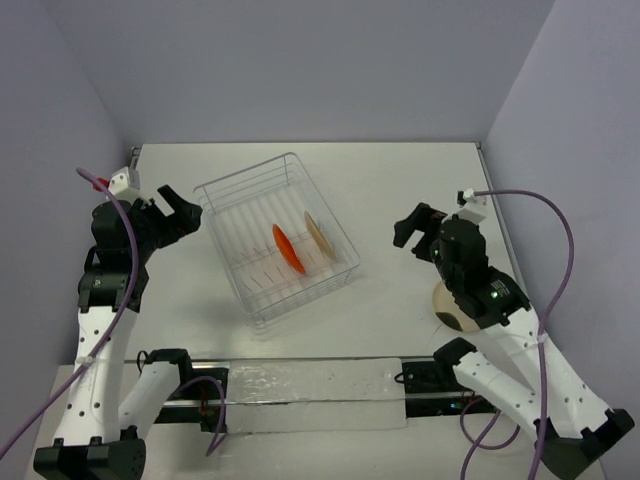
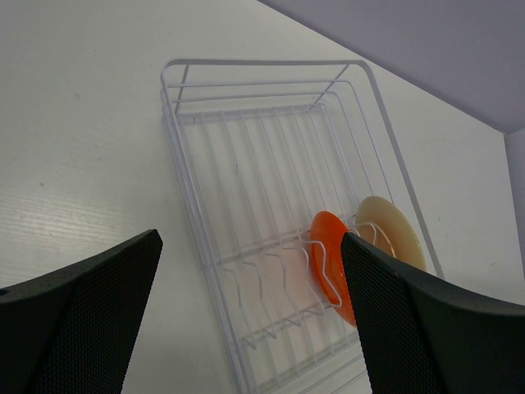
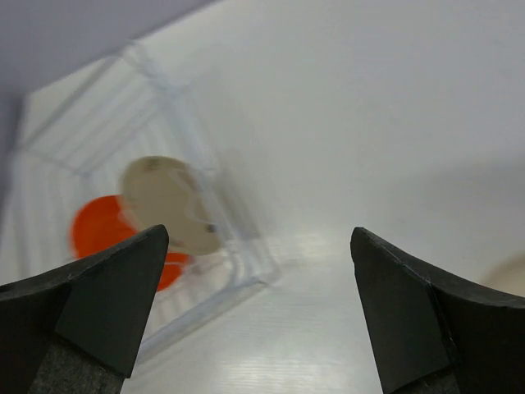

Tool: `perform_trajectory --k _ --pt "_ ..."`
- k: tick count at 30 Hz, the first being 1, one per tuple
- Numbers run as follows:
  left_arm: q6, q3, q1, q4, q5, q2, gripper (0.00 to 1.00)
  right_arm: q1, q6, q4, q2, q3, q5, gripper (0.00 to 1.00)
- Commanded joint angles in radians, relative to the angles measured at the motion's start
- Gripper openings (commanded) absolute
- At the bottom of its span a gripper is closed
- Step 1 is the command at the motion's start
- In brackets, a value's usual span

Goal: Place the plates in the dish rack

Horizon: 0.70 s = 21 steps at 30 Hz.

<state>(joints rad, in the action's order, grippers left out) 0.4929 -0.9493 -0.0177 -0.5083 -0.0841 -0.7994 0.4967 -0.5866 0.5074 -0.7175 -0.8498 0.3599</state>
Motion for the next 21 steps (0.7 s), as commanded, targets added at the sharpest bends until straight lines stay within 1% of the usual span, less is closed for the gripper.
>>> perform_trajectory --k 1,3,9,11,13,15,18,21 --pt "0.000 -0.012 0.010 0.008 -0.001 0.003 0.99 -0.047 -0.193 0.482 -0.164 -0.044 0.302 1.00" --pt "0.003 -0.017 0.010 0.002 0.004 -0.003 0.99 -0.065 -0.255 0.539 -0.232 -0.047 0.321 1.00" --pt "0.001 -0.008 0.010 0.013 -0.019 0.019 0.99 -0.101 -0.309 0.588 -0.402 -0.045 0.346 1.00" --pt "0.004 -0.010 0.010 0.009 -0.002 0.022 0.99 -0.113 -0.343 0.637 -0.473 -0.053 0.356 1.00" --pt "0.003 -0.013 0.010 0.004 0.003 0.022 0.99 -0.119 -0.335 0.645 -0.509 -0.056 0.347 1.00" --pt "0.003 -0.014 0.010 0.004 0.000 0.022 0.99 -0.119 -0.313 0.650 -0.600 -0.063 0.325 1.00" --pt "0.003 -0.012 0.010 0.005 -0.005 0.022 0.99 -0.119 -0.307 0.654 -0.682 -0.068 0.320 1.00" --pt "0.001 -0.013 0.010 0.004 -0.001 0.023 0.99 -0.119 -0.298 0.637 -0.724 -0.070 0.321 1.00"
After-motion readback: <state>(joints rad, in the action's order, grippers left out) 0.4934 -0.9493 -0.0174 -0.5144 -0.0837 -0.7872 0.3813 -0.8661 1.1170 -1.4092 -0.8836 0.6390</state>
